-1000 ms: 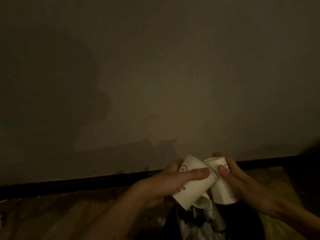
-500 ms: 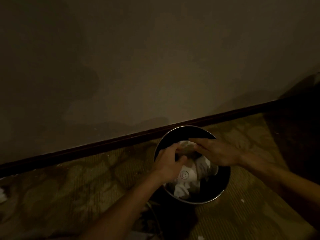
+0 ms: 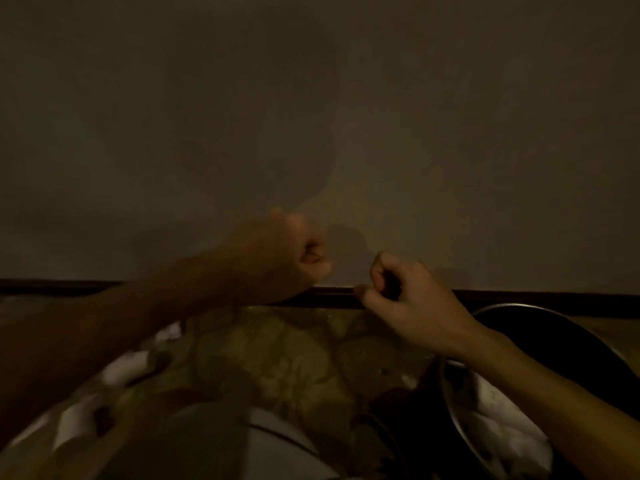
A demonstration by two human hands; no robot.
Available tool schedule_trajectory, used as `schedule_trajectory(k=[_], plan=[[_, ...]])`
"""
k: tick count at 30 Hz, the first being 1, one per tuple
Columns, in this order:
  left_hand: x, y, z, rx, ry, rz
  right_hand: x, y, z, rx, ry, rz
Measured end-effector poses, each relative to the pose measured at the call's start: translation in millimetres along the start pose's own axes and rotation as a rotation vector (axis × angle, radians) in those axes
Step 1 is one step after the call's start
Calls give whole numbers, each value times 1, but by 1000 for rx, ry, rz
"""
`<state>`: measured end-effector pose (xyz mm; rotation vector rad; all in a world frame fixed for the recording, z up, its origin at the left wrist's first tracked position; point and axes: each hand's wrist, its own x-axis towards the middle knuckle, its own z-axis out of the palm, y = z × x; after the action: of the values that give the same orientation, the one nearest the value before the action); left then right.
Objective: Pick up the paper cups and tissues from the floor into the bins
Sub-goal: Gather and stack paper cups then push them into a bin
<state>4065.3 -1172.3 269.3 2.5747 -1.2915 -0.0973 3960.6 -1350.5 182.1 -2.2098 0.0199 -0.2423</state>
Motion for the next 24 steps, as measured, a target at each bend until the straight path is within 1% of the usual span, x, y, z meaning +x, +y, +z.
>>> schedule_trajectory(k=[2, 3, 6, 8, 12, 14, 16, 19, 22, 24], plan=[[-35, -39, -20, 128, -35, -60, 27, -16, 33, 9, -112, -43], [-54, -62, -27, 152, -60, -111, 42, -24, 51, 7, -169, -77], [-114, -132, -33, 143, -129, -347, 92, -47, 110, -57, -333, -193], [-155, -175, -21, 106, -75, -475, 121, -59, 157, -124, -428, -279], [-226, -241, 26, -128, 61, -678, 145, -67, 257, -213, -668, -411], [-254, -265, 52, -168, 100, -805, 146, -65, 296, -252, -770, -455], [-278, -287, 82, -214, 110, -889, 147, -66, 328, -288, -853, -475], [-310, -320, 127, -243, 37, -979, 157, -75, 371, -366, -954, -504], [-341, -358, 161, -270, -58, -1157, 174, -88, 404, -488, -1075, -505], [-356, -379, 174, -303, -37, -1239, 183, -92, 419, -623, -1134, -551]])
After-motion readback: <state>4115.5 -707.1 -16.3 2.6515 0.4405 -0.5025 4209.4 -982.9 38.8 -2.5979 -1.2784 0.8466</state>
